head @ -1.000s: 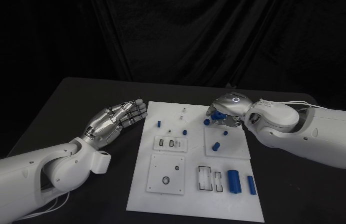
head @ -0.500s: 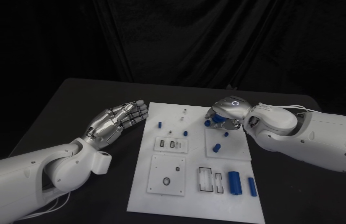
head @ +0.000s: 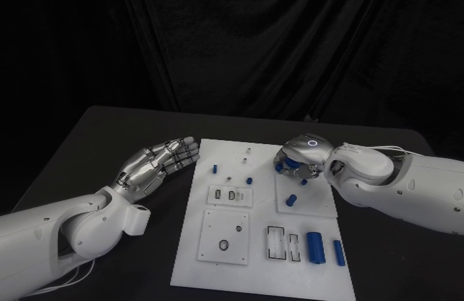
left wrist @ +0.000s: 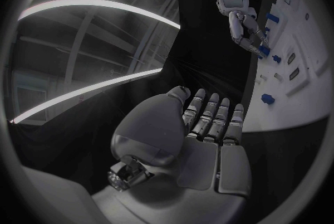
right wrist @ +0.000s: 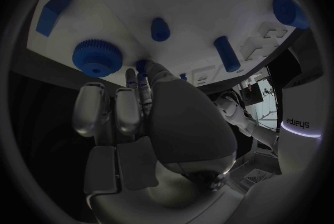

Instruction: Assemble the parts on the task board

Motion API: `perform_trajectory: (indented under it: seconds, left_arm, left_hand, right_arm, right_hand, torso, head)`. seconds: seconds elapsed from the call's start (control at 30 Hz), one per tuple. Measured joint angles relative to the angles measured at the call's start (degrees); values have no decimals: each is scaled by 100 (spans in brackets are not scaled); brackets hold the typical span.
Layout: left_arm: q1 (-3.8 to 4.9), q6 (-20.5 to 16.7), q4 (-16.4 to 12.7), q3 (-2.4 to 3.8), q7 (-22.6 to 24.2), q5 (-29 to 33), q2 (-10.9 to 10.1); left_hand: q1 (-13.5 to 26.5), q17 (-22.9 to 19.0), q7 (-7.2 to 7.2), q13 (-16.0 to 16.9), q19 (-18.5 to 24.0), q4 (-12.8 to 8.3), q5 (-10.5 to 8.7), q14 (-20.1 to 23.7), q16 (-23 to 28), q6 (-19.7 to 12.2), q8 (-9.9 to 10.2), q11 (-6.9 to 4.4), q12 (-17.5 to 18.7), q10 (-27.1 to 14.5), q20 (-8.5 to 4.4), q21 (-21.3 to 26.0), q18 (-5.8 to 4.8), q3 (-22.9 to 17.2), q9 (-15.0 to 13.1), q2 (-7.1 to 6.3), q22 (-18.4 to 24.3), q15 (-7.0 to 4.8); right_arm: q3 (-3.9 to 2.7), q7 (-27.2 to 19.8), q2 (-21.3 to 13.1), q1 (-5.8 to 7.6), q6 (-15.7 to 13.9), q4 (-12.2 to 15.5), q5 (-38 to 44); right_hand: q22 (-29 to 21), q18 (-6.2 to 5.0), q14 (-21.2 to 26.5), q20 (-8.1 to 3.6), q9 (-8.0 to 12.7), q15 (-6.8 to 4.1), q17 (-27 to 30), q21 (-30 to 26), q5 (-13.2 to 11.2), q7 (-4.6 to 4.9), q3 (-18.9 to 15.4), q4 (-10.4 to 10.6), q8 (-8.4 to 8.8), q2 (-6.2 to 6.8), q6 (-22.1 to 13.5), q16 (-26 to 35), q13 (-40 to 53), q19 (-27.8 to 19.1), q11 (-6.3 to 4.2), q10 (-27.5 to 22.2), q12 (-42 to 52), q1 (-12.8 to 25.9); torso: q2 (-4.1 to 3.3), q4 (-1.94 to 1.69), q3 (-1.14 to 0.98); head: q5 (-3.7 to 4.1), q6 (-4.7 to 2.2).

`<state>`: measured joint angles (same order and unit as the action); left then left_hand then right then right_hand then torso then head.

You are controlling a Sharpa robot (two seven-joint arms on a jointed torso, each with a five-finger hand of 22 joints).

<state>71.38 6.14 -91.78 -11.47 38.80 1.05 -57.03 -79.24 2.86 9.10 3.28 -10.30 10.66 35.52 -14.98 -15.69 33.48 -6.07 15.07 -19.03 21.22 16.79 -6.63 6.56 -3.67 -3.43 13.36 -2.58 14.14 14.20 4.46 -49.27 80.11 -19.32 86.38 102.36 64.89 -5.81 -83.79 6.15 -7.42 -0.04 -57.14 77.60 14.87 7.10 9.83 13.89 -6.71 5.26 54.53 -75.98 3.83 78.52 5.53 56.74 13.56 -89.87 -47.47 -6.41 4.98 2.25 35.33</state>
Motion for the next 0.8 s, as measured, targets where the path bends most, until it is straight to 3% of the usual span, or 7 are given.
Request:
perform_trajectory:
  seconds: [0.13, 0.23, 0.4, 0.5, 0.6, 0.63, 0.8]
  left_arm:
    - [0, 13, 14, -6, 0, 0, 2]
    - [0, 23, 25, -9, 0, 1, 7]
    - [0, 36, 49, -18, 1, 1, 12]
    - [0, 42, 66, -24, 1, 1, 18]
    - [0, 48, 74, -29, 1, 2, 21]
    - [0, 52, 74, -31, 1, 2, 21]
    - [0, 64, 71, -34, 1, 2, 10]
  left_hand:
    - [0, 0, 0, 0, 0, 0, 0, 0, 0, 0, 0, 0, 0, 0, 0, 0, 0, -32, -6, 0, 0, 0]
    - [0, 2, 0, 1, -13, -16, 0, -13, -1, 0, 0, 0, 0, 0, -14, 0, 1, -48, -6, 0, 0, 13]
    - [0, 5, 16, 5, -21, -6, 0, -21, 0, 16, 0, 20, 0, 20, -21, 0, 1, -58, -6, 0, 0, 21]
    - [0, 5, 31, 5, -21, 0, 0, -21, 0, 31, 0, 20, 0, 20, -21, 0, 1, -64, -6, 0, 0, 21]
    - [0, 4, 31, 5, -20, -23, 0, -20, 0, 31, 0, 41, 0, -1, -21, 0, 1, -87, -6, 0, 0, 21]
    - [0, 4, 31, 5, -20, -14, 0, -20, 0, 31, 0, 42, 1, -1, -21, 1, 2, -96, -6, 0, 0, 21]
    - [0, 4, 36, 5, -20, -24, 0, -20, -23, 67, 0, 55, 0, 12, -21, 1, 2, -120, -9, 0, 0, 21]
  right_arm:
    - [-4, -34, 39, -35, -1, -52, -54]
    - [-8, -60, 58, -54, -13, -82, -90]
    - [-18, -111, 72, -61, -87, -114, -135]
    - [-18, -149, 71, -65, -156, -119, -161]
    - [-14, -213, 57, -77, -254, -112, -213]
    - [-14, -239, 48, -77, -298, -98, -243]
    - [-16, -343, 38, -20, -453, 1, -424]
  right_hand:
    - [20, 0, 6, 0, -7, 29, -15, 28, 0, -12, 39, 9, -2, 0, 13, 0, 0, 0, 9, 49, -27, 0]
    - [37, 0, 1, 0, -17, 41, -37, 28, -6, 36, 74, 40, -1, -33, 65, -22, 0, 0, -3, 125, -27, 33]
    - [132, 0, -1, 0, -110, 39, -111, 76, -56, -37, 220, 36, -156, -122, 382, -57, -1, 0, -60, 441, -27, 35]
    - [203, 0, -25, -32, -116, 12, -157, 111, -100, -48, 310, 4, -260, -178, 512, -58, -1, 32, -123, 661, -56, 36]
    - [275, -1, -21, -81, -115, -83, -205, 144, -161, -37, 389, -73, -267, -230, 524, -79, -18, 80, -181, 892, -142, 13]
    - [302, -1, -24, -96, -114, -98, -224, 162, -186, 15, 404, -87, -267, -236, 576, -79, -21, 96, -195, 978, -185, 10]
    - [353, -1, -24, -104, -113, -98, -258, 162, -321, 60, 409, -142, -267, -243, 620, -78, -15, 103, -247, 1165, -294, 17]
  torso:
    - [3, 6, 2]
    - [6, 13, 2]
    - [9, 13, 2]
    - [9, 9, 2]
    - [9, 9, 1]
    - [9, 10, 0]
    - [8, 10, -3]
  head:
    - [-23, -2]
    - [-35, -2]
    - [-52, -16]
    - [-65, -60]
    - [-69, -120]
    - [-71, -142]
    - [-79, -262]
